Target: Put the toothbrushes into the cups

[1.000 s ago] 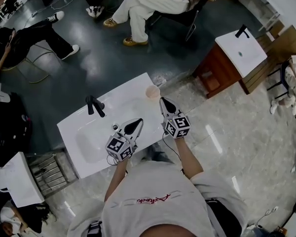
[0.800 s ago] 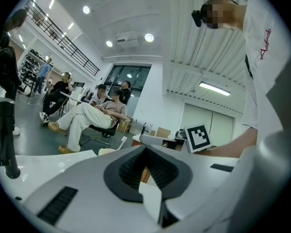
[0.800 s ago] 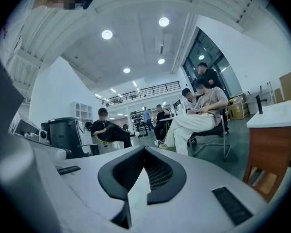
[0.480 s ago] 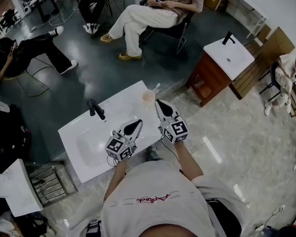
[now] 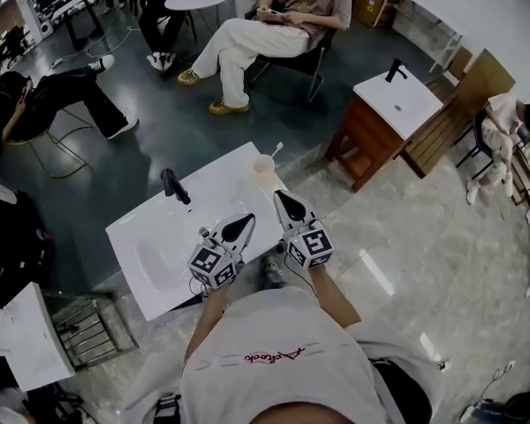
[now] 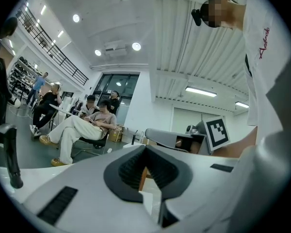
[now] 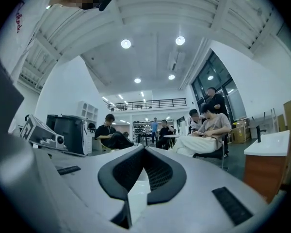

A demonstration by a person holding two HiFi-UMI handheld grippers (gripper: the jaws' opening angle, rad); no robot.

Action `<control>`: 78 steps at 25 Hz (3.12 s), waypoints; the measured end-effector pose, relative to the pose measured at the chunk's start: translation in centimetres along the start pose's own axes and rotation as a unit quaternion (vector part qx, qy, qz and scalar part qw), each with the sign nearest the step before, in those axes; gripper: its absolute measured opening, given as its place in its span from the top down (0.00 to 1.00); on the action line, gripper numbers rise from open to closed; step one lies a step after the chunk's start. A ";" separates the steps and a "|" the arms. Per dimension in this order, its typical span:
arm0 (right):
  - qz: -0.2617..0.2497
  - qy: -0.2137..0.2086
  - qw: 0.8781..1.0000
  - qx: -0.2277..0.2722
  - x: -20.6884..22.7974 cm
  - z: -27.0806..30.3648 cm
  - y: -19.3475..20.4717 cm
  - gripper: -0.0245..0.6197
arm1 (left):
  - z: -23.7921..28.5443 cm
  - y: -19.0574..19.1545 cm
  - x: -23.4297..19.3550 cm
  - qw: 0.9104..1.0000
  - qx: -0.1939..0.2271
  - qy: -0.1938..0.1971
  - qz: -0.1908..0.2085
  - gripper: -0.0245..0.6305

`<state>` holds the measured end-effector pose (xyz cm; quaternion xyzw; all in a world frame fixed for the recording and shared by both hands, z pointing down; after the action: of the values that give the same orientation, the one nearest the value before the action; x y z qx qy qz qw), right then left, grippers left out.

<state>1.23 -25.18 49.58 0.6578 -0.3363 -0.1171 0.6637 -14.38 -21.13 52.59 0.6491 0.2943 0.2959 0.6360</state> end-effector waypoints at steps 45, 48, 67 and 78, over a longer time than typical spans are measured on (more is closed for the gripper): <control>0.047 -0.012 0.997 -0.054 -5.9 -22.3 2.9 0.97 | -5.5 0.4 20.5 1.000 -0.023 -0.019 -0.002 0.94; 0.047 -0.014 0.997 -0.053 -6.7 -24.3 2.8 0.97 | -6.4 0.4 22.5 0.999 -0.024 -0.023 -0.001 0.95; 0.051 -0.012 0.997 -0.055 -12.8 -34.4 4.6 0.97 | -13.0 1.3 32.4 0.999 -0.023 -0.027 -0.005 0.94; 0.045 -0.014 0.998 -0.048 -13.1 -36.1 4.5 0.97 | -13.5 1.3 34.4 1.000 -0.016 -0.026 0.001 0.94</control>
<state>11.89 11.81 53.35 0.6075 -0.3688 -0.1130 0.6944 -2.22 13.71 54.40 0.6463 0.2723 0.2844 0.6536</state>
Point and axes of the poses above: the fingertips, and each gripper's own axes: z forward along the fingers, x to its right, y out of its underside, the point moved 7 cm from there along -z, backward along the fingers, and after that the axes turned 14 degrees about z, right-handed, at the moved point
